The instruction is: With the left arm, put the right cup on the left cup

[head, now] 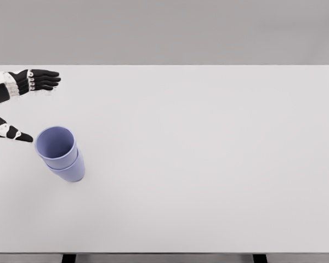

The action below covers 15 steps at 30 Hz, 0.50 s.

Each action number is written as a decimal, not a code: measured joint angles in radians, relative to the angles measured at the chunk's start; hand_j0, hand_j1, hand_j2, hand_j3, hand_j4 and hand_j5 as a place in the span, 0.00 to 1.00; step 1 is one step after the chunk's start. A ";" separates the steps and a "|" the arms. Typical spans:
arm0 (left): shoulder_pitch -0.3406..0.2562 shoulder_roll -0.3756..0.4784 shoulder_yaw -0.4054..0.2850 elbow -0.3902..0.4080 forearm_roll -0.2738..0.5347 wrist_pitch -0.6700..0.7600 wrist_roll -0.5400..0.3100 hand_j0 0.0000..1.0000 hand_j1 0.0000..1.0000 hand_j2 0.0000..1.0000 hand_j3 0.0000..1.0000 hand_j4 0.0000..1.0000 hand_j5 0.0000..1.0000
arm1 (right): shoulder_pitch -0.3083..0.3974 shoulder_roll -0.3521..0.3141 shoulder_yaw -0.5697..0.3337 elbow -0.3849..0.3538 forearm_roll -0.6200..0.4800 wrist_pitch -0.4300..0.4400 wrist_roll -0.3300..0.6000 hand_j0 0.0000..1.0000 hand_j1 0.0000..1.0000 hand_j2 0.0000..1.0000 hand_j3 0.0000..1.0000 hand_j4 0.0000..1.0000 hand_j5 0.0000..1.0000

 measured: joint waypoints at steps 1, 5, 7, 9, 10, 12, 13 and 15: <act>0.000 -0.014 0.006 0.001 -0.015 -0.061 0.000 1.00 1.00 1.00 1.00 1.00 1.00 | 0.000 0.000 0.000 0.000 0.000 0.000 0.000 1.00 1.00 1.00 1.00 1.00 1.00; 0.001 -0.099 0.026 0.004 -0.085 -0.207 0.000 1.00 1.00 1.00 1.00 1.00 1.00 | 0.000 0.000 0.000 0.000 0.000 0.000 0.000 1.00 1.00 1.00 1.00 1.00 1.00; 0.003 -0.156 0.035 0.005 -0.121 -0.233 0.000 1.00 1.00 1.00 1.00 1.00 1.00 | 0.000 0.000 0.000 0.000 0.000 0.000 0.000 1.00 1.00 1.00 1.00 1.00 1.00; 0.003 -0.198 0.042 0.004 -0.140 -0.242 -0.001 1.00 1.00 1.00 1.00 1.00 1.00 | 0.000 0.000 0.000 0.000 0.000 0.000 0.000 1.00 1.00 1.00 1.00 1.00 1.00; 0.008 -0.211 0.044 0.003 -0.144 -0.244 -0.001 1.00 1.00 1.00 1.00 1.00 1.00 | 0.000 0.000 0.000 0.000 0.000 0.000 0.000 1.00 1.00 1.00 1.00 1.00 1.00; 0.008 -0.227 0.047 0.003 -0.150 -0.236 -0.001 1.00 1.00 1.00 1.00 1.00 1.00 | 0.000 0.000 0.000 0.000 0.000 0.000 0.000 1.00 1.00 1.00 1.00 1.00 1.00; 0.009 -0.232 0.048 0.003 -0.152 -0.231 -0.002 1.00 1.00 1.00 1.00 1.00 1.00 | 0.000 0.000 0.000 0.000 0.000 0.000 0.000 1.00 1.00 1.00 1.00 1.00 1.00; 0.009 -0.241 0.049 0.004 -0.154 -0.223 -0.002 1.00 1.00 1.00 1.00 1.00 1.00 | 0.000 0.000 0.000 0.000 0.000 0.000 0.000 1.00 1.00 1.00 1.00 1.00 1.00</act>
